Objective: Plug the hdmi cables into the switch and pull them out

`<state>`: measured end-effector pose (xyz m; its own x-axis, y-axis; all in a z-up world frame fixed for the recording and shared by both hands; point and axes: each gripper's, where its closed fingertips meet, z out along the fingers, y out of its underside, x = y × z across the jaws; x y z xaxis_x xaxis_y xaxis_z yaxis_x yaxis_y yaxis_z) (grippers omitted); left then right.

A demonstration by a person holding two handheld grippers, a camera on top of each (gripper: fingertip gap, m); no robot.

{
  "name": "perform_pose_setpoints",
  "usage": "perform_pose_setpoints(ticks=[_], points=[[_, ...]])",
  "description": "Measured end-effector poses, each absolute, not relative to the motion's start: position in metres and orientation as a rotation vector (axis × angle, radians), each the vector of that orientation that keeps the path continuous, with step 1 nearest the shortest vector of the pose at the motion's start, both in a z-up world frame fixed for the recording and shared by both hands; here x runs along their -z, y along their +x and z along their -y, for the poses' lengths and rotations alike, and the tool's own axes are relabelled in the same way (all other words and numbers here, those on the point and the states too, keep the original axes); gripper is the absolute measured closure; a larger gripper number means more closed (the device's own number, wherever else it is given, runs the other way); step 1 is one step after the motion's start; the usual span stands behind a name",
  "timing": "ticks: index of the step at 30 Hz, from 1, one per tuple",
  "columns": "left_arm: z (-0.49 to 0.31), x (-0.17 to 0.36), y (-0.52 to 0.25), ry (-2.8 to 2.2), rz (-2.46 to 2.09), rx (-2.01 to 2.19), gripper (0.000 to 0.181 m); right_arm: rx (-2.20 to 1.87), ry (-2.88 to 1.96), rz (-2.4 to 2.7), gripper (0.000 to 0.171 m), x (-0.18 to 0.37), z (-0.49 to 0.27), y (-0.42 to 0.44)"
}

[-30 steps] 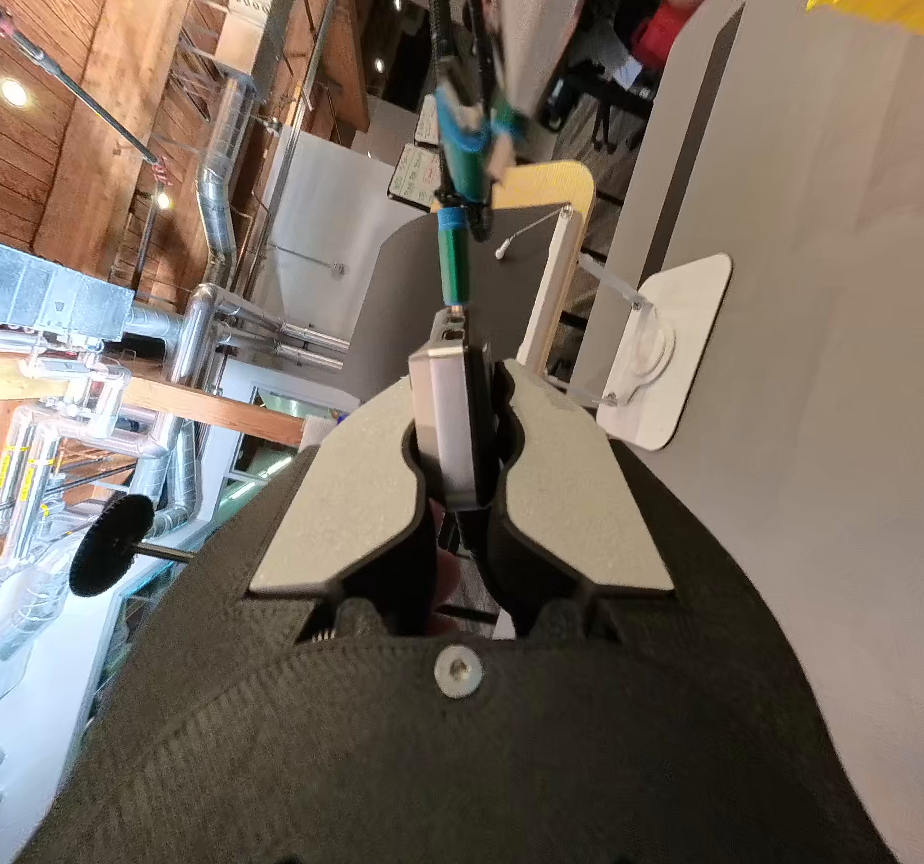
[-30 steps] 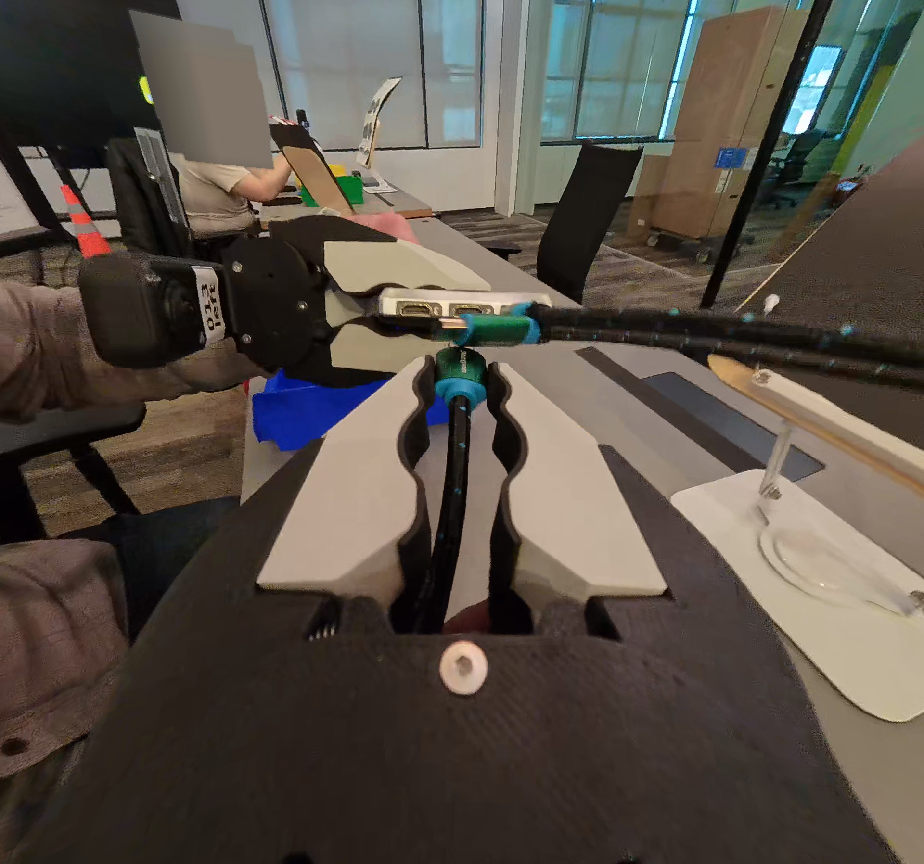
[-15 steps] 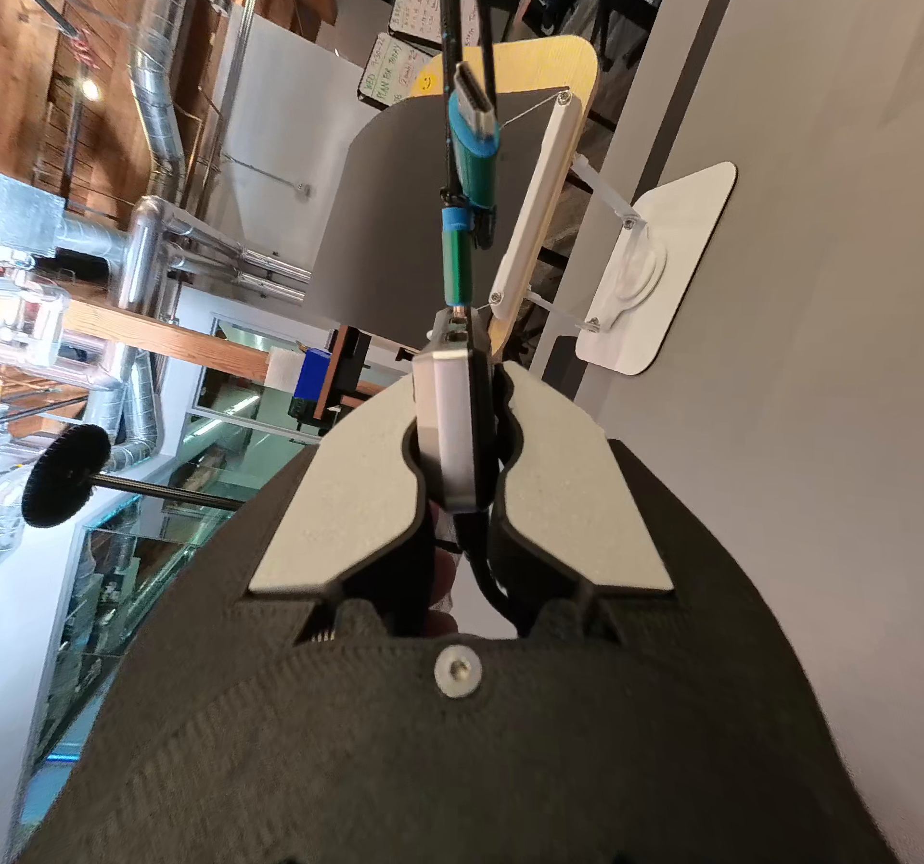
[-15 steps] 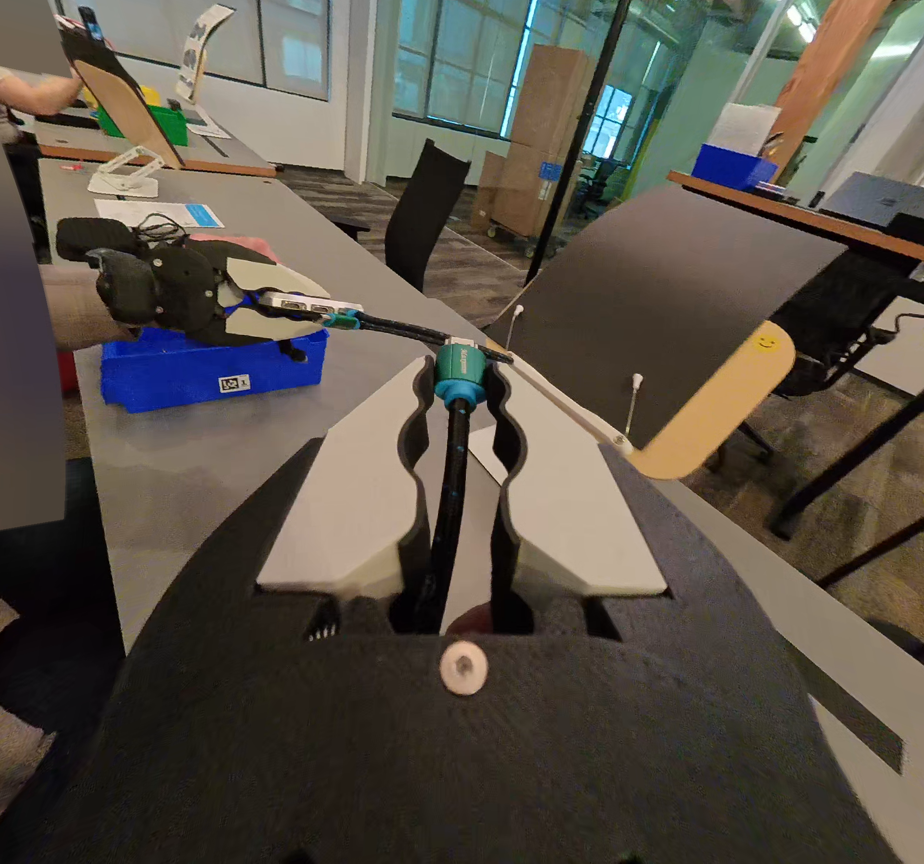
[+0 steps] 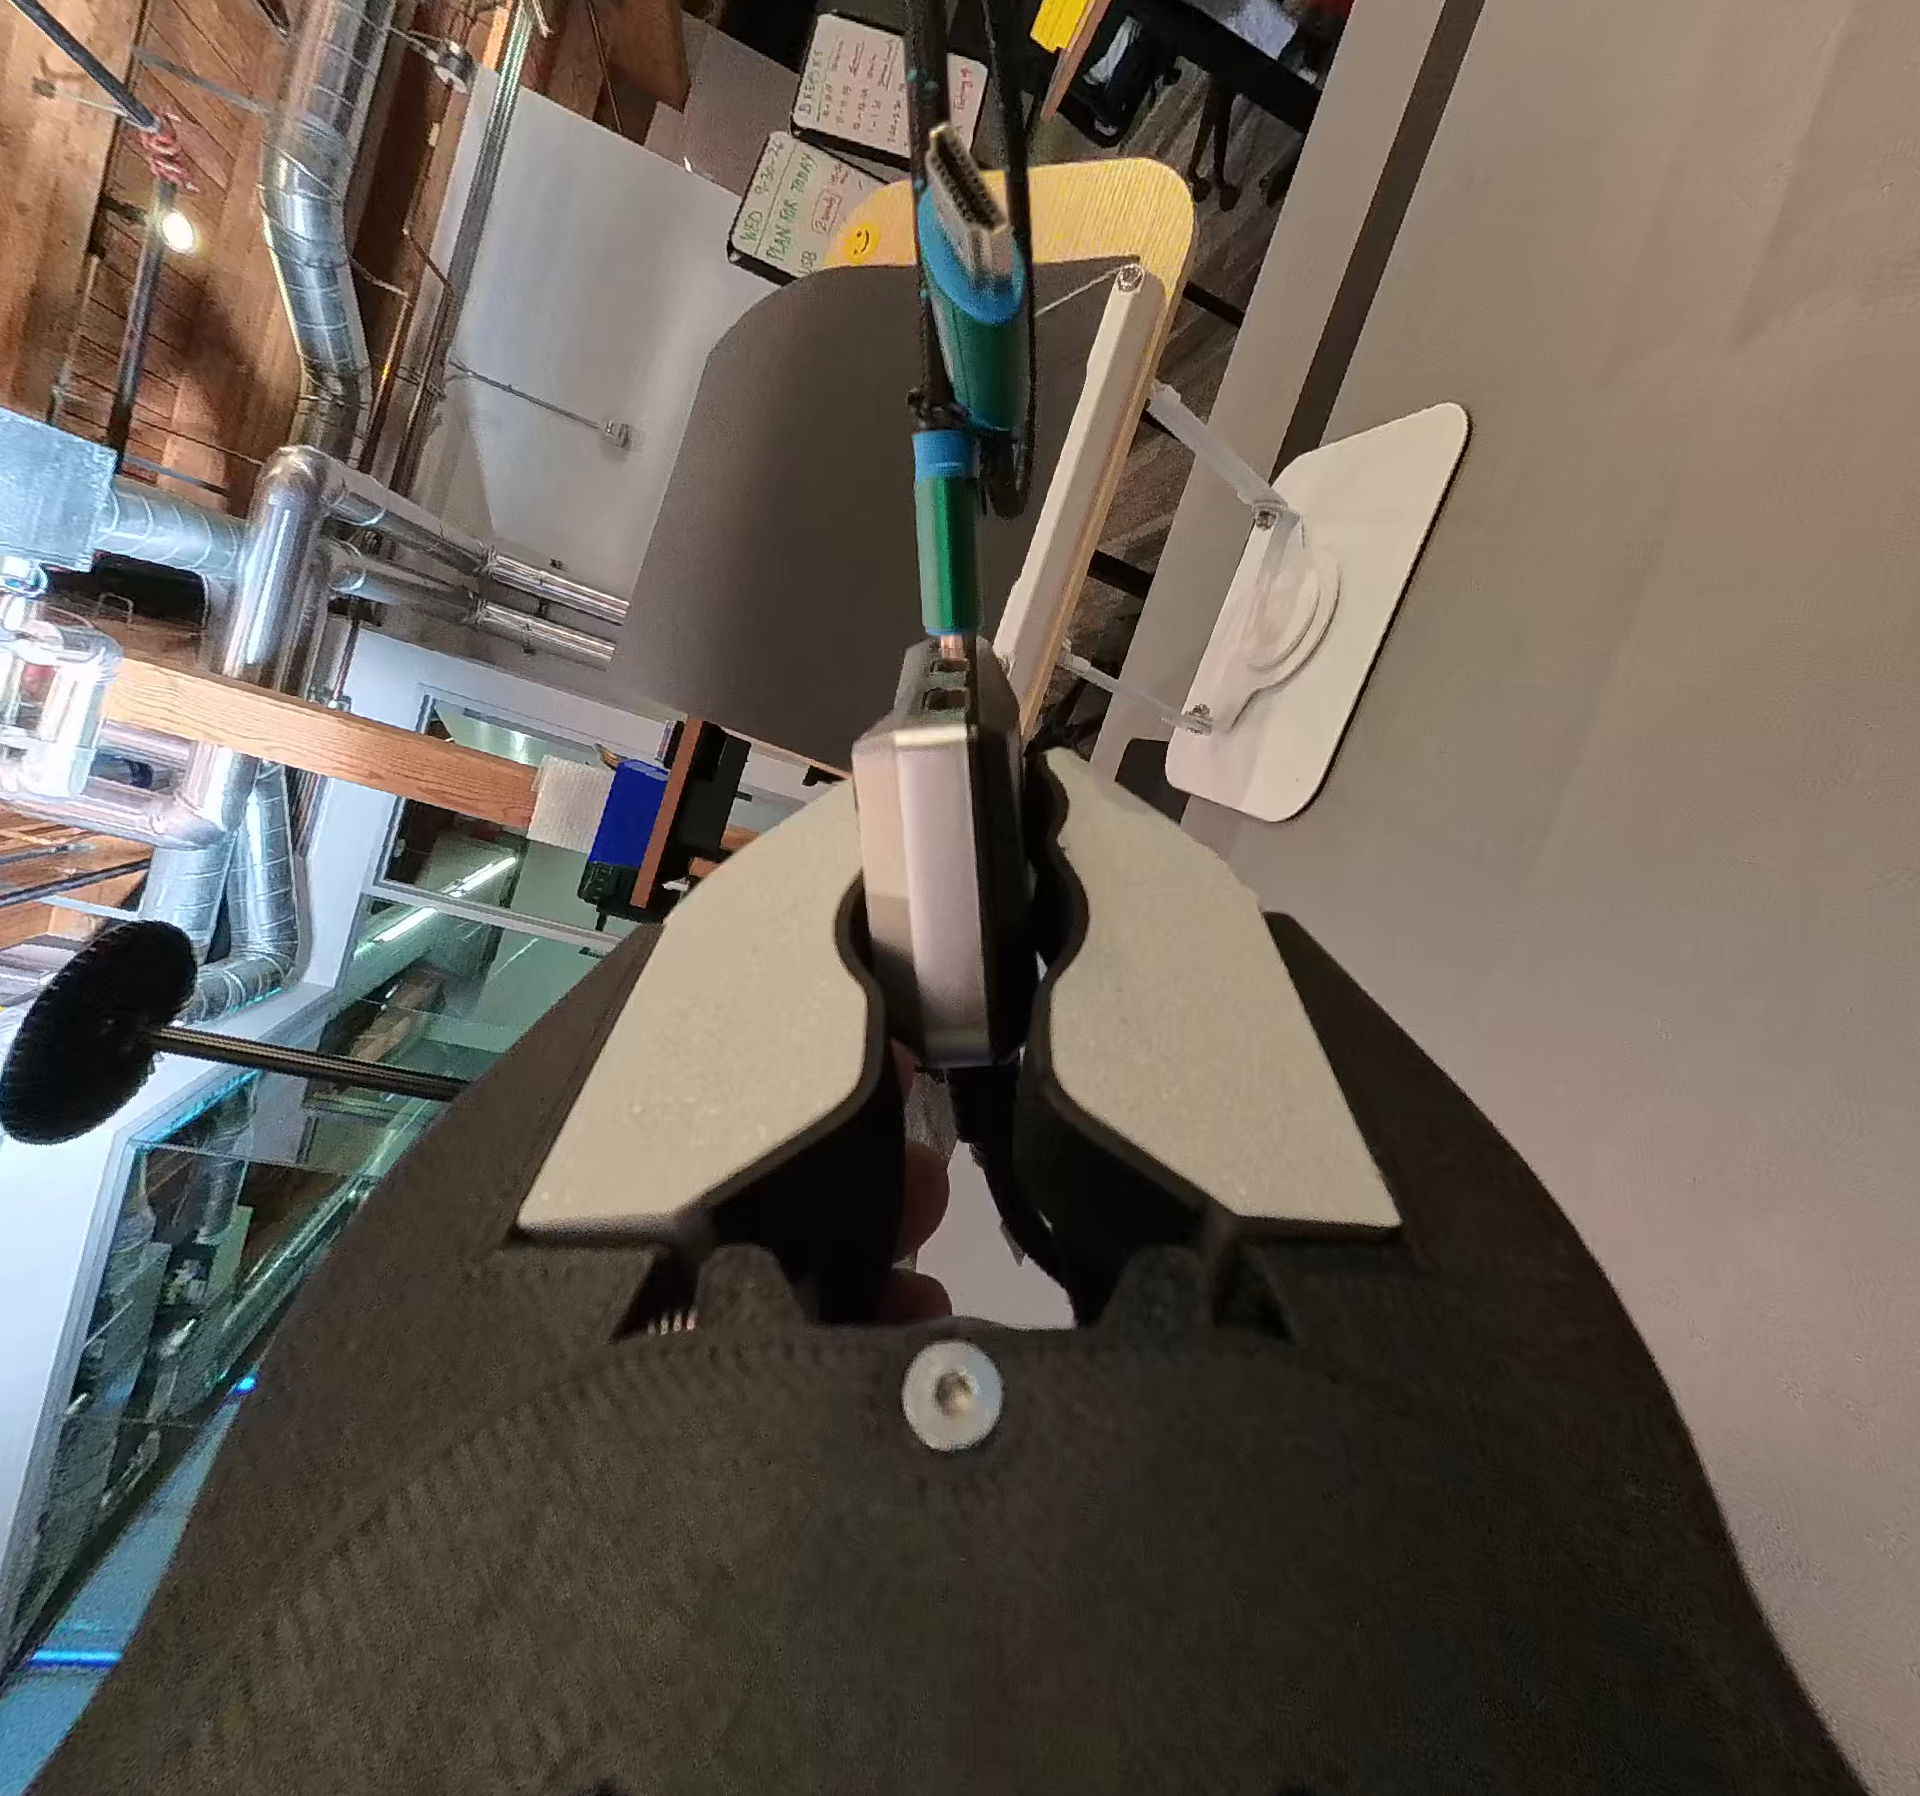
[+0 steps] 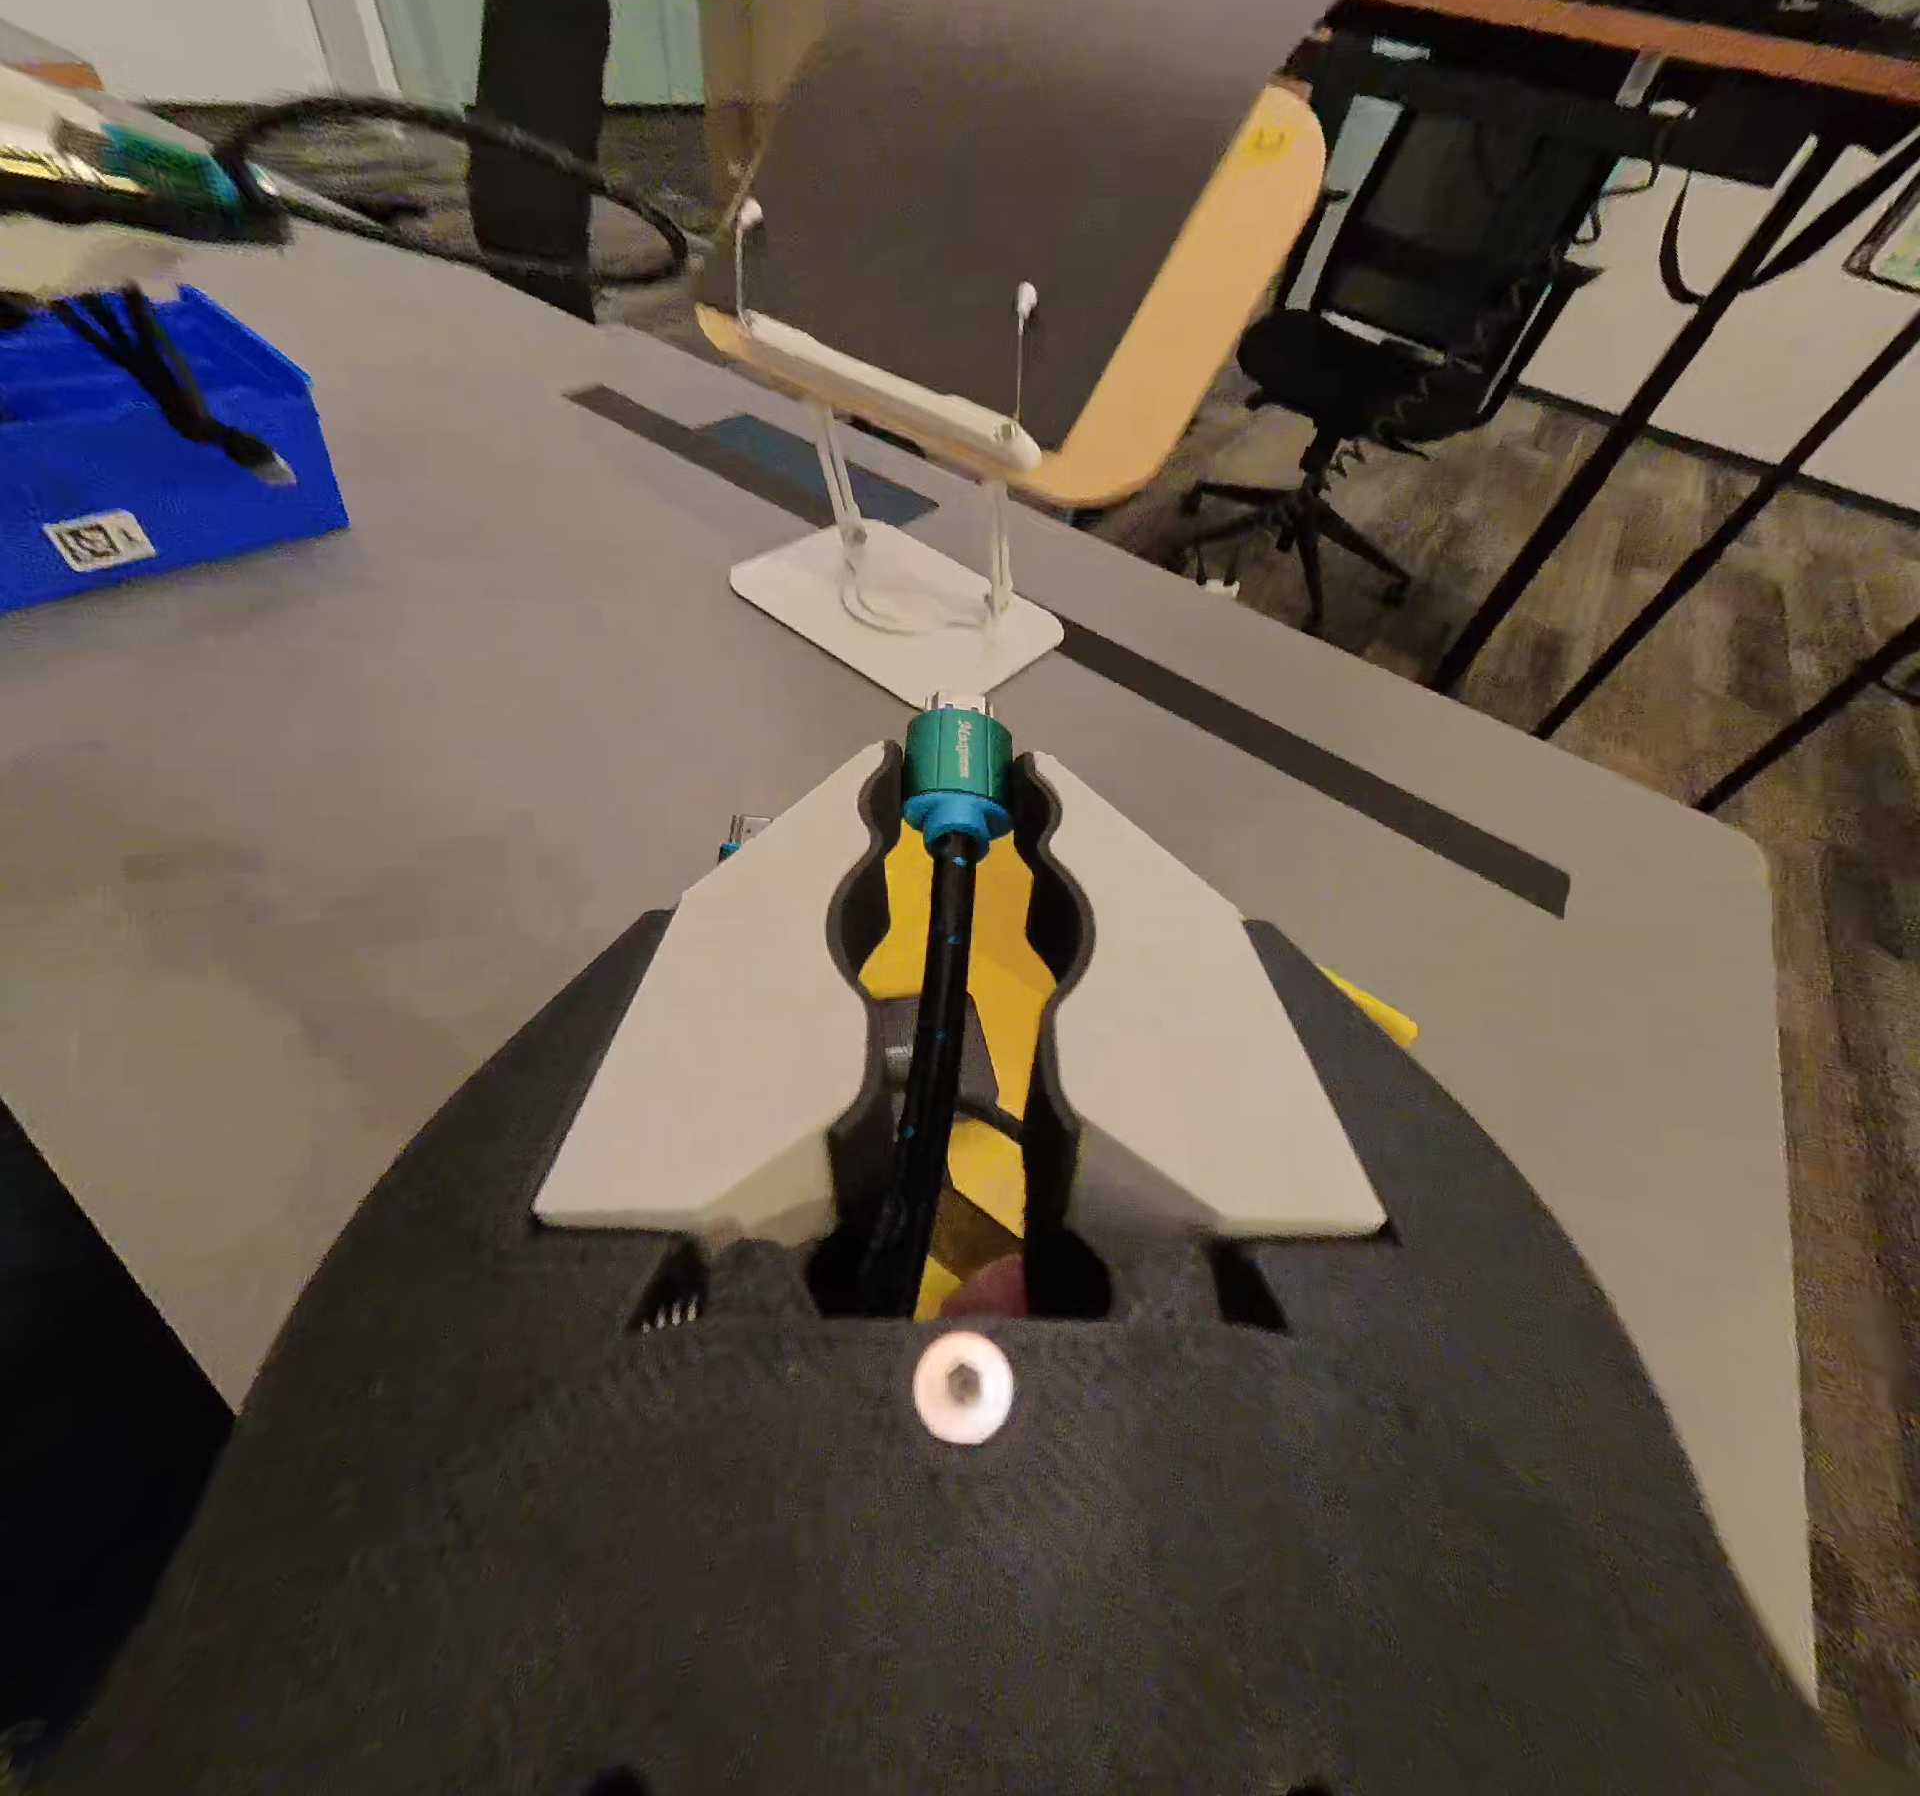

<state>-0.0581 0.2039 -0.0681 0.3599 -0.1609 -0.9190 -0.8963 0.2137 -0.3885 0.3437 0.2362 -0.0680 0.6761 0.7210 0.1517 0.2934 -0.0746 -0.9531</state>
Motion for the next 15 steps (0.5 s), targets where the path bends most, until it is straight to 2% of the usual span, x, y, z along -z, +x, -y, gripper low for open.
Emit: perform_pose_setpoints(ticks=[8,15], points=[[-0.203,0.069,-0.054,-1.269,-1.125,-0.694,0.16,-0.108,-1.859,1.053,0.152,0.149,-0.244,0.36],[-0.2,0.071,-0.052,-1.266,-1.135,-0.689,0.16,0.206,-2.003,1.274,0.138,0.181,-0.25,0.384]])
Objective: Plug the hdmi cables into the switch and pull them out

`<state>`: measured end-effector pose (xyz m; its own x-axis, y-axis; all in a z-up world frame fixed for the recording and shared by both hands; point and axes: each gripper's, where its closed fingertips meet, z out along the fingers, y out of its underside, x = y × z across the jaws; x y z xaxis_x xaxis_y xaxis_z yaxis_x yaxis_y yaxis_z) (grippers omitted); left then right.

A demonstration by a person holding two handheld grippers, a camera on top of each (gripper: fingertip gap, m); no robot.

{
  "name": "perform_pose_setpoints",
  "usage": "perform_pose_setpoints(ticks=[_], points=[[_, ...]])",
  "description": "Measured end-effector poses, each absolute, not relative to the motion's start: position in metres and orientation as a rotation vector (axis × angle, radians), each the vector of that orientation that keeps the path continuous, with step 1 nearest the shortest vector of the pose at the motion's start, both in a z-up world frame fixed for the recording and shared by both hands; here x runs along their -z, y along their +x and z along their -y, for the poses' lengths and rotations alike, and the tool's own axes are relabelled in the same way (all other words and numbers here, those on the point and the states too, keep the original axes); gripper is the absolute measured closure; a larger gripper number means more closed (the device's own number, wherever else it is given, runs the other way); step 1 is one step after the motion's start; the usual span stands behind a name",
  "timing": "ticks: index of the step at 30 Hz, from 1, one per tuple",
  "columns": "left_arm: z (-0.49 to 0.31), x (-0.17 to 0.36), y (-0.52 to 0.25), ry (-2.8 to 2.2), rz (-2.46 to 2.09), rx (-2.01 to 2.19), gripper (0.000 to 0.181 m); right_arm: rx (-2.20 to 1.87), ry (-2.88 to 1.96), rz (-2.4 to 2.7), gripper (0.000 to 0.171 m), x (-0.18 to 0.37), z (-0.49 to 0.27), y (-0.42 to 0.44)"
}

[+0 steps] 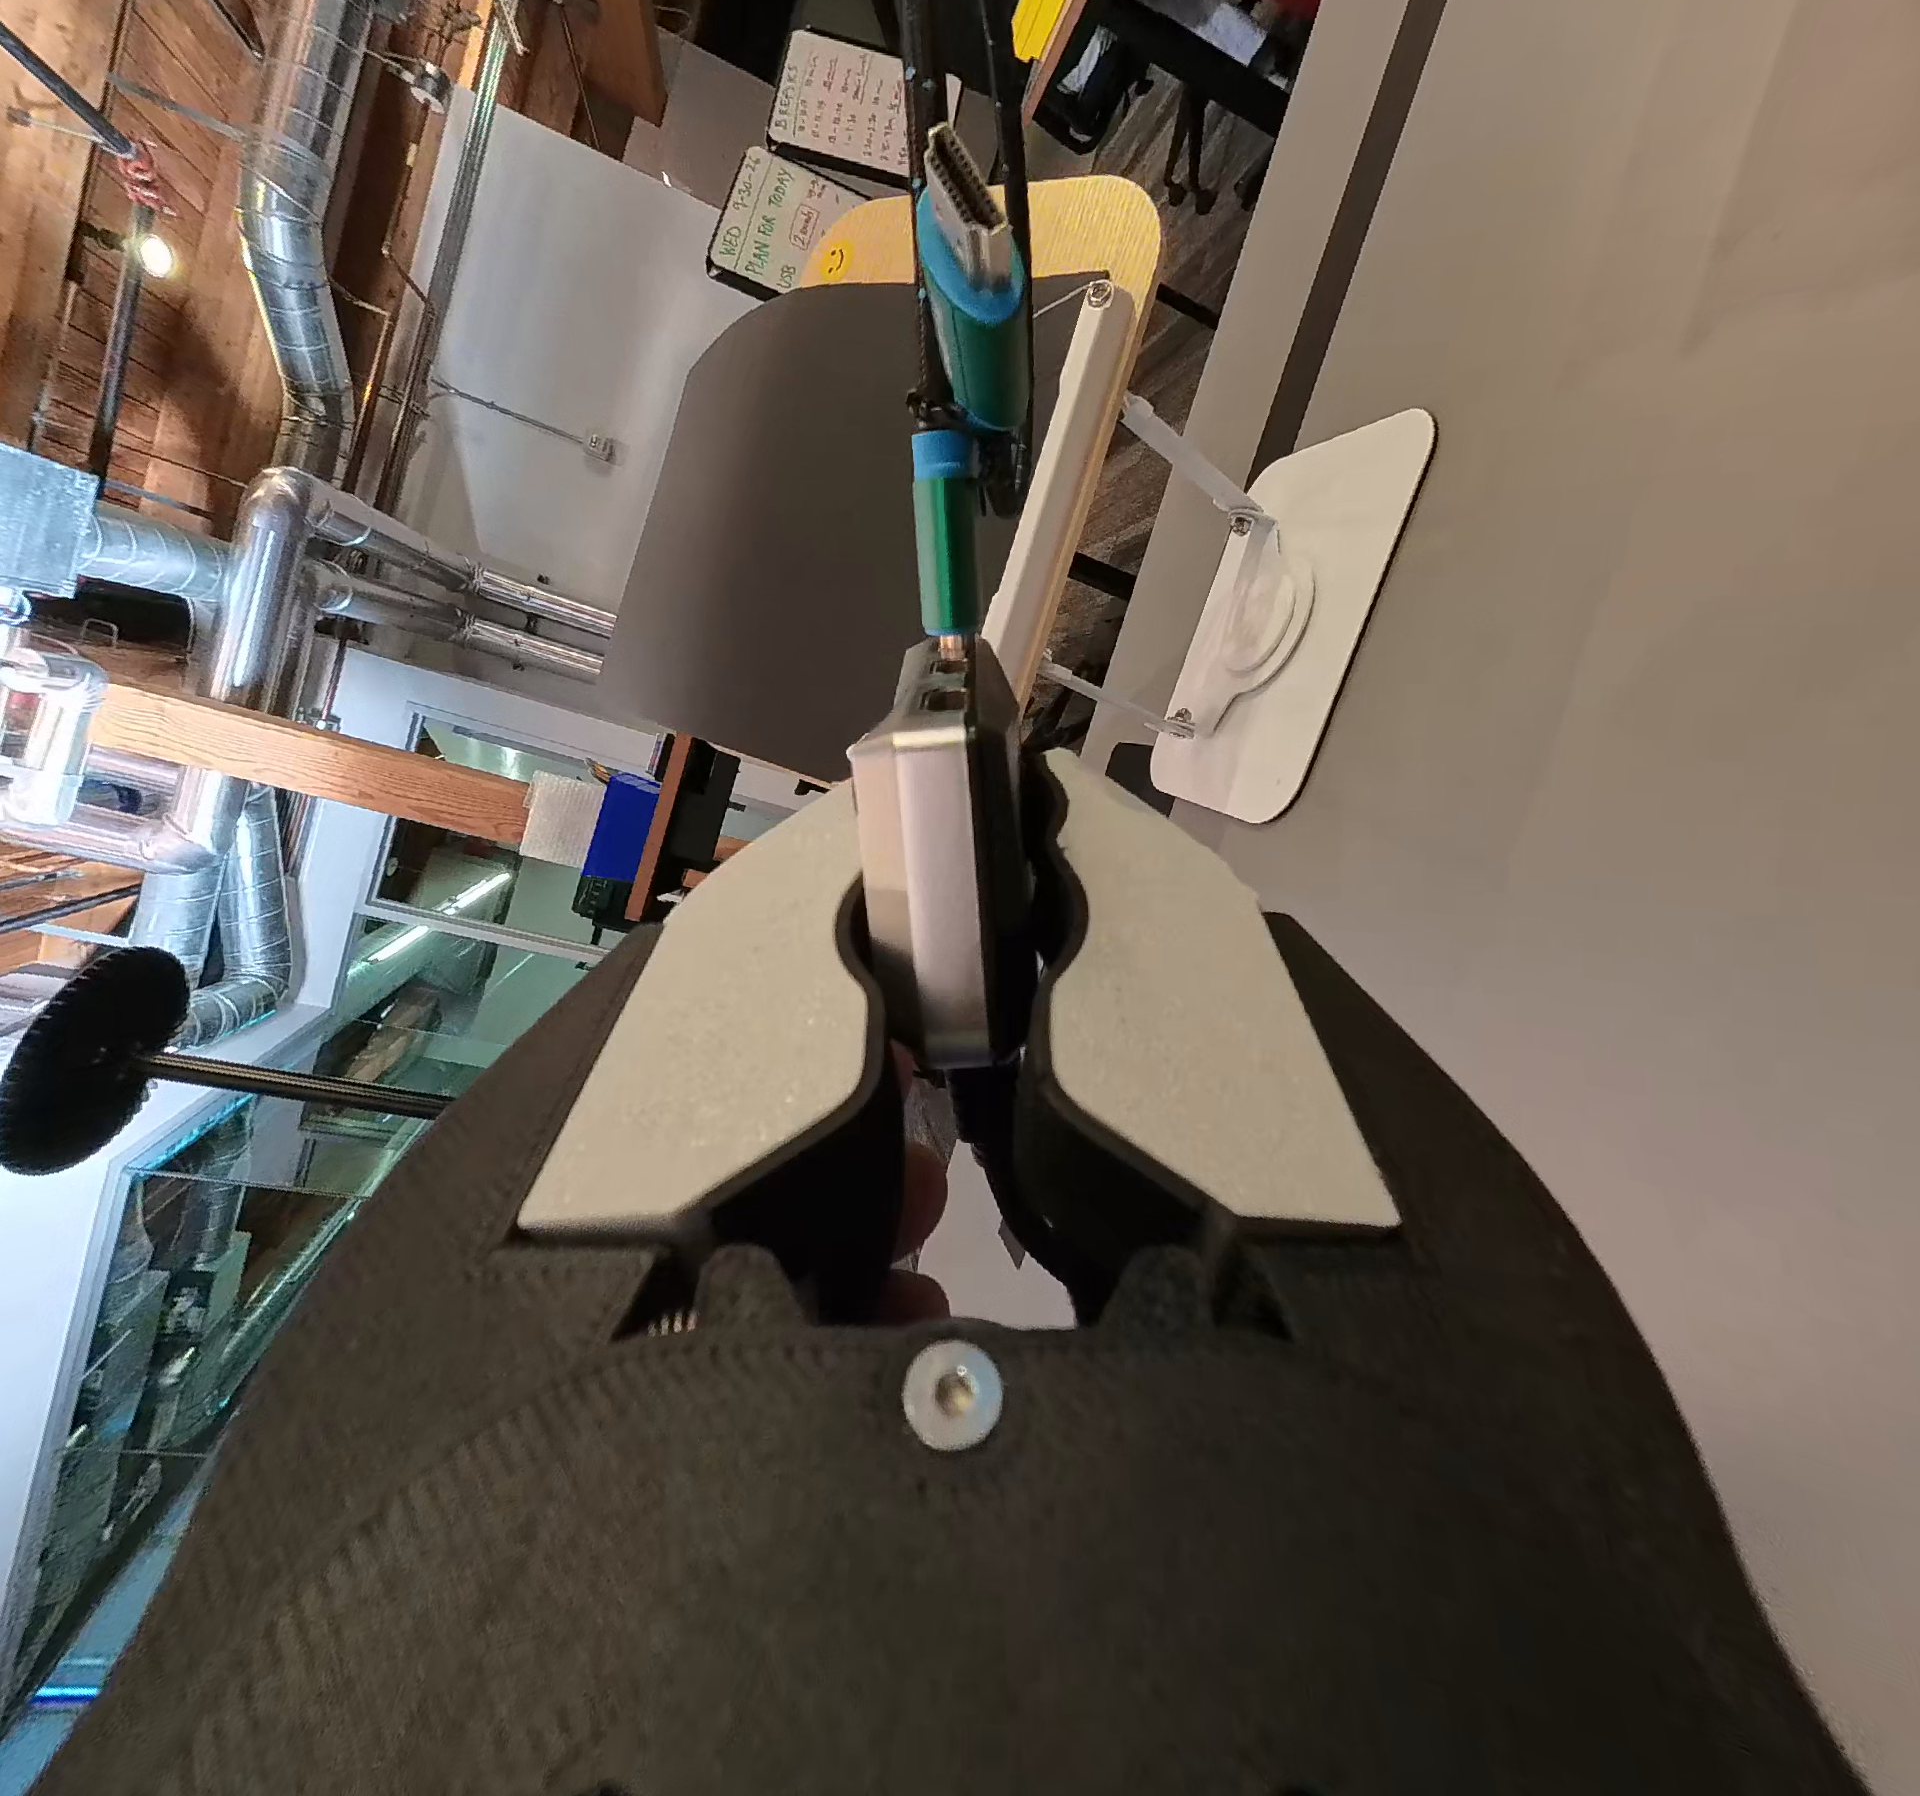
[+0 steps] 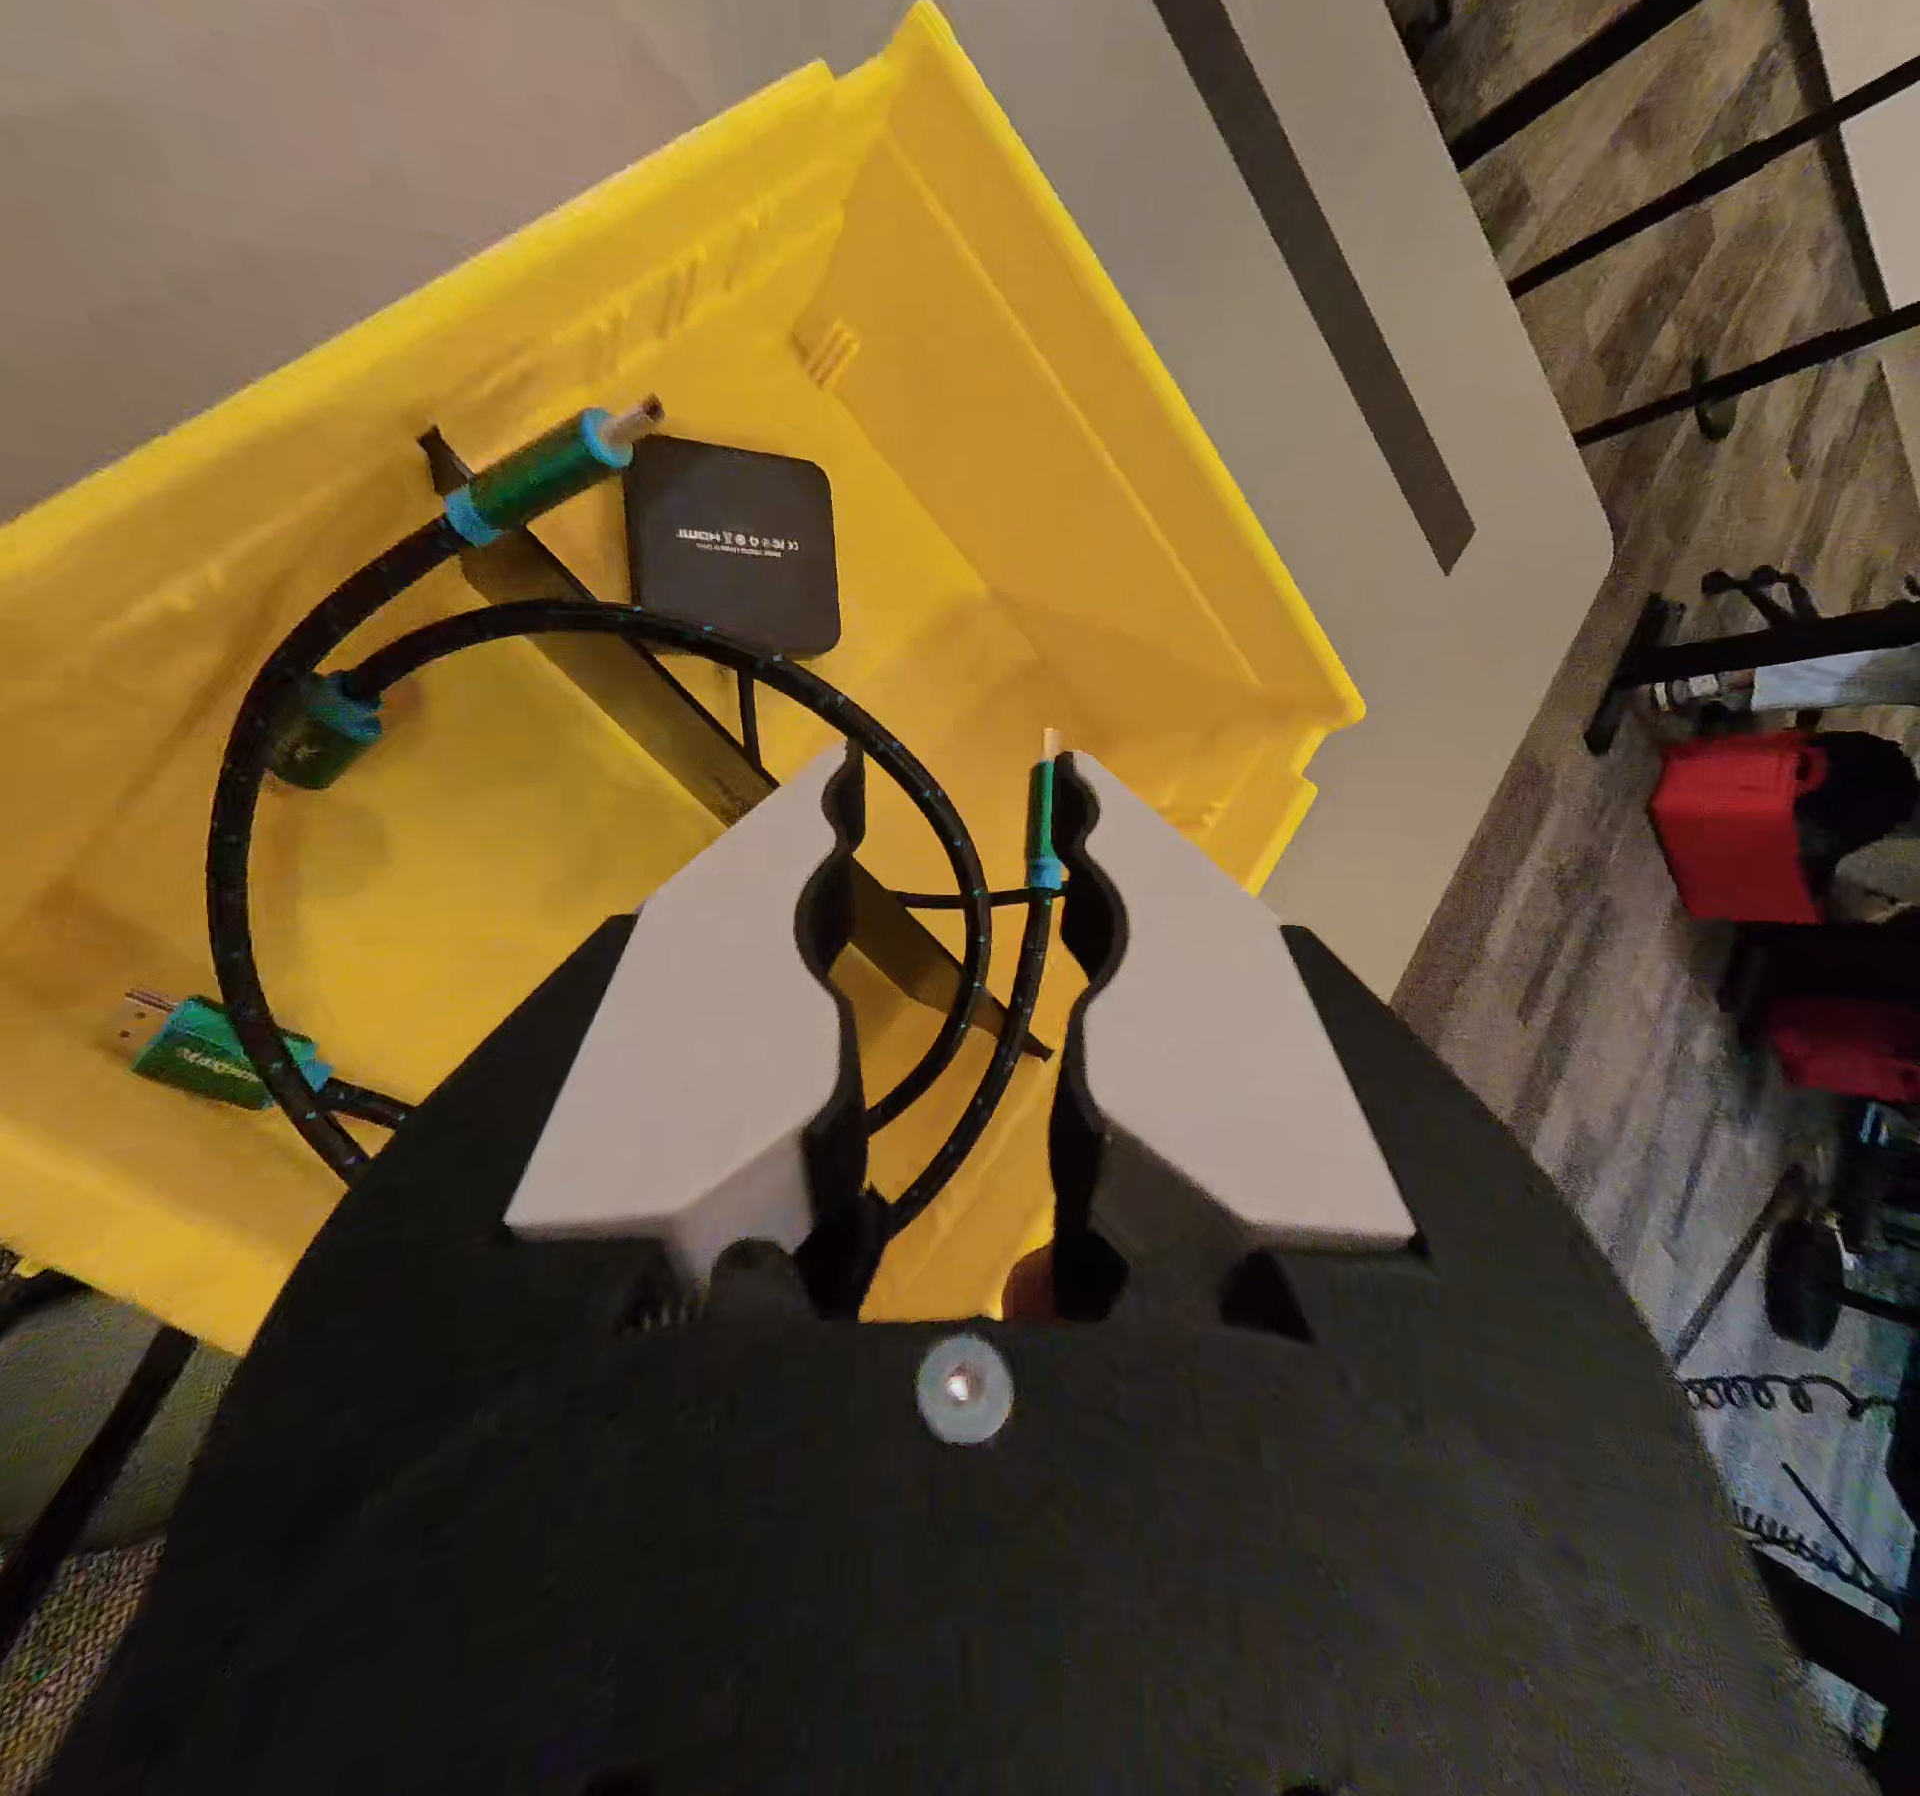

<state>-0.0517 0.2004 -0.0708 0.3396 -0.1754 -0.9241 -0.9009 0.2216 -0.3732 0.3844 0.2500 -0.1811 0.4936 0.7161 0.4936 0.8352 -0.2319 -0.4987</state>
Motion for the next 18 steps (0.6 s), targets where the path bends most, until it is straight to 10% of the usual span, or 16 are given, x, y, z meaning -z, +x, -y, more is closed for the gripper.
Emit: perform_pose_setpoints(ticks=[18], points=[[-0.178,0.082,-0.03,-1.232,-1.178,-0.512,0.159,-0.396,-1.427,1.447,0.126,0.067,-0.162,0.149]])
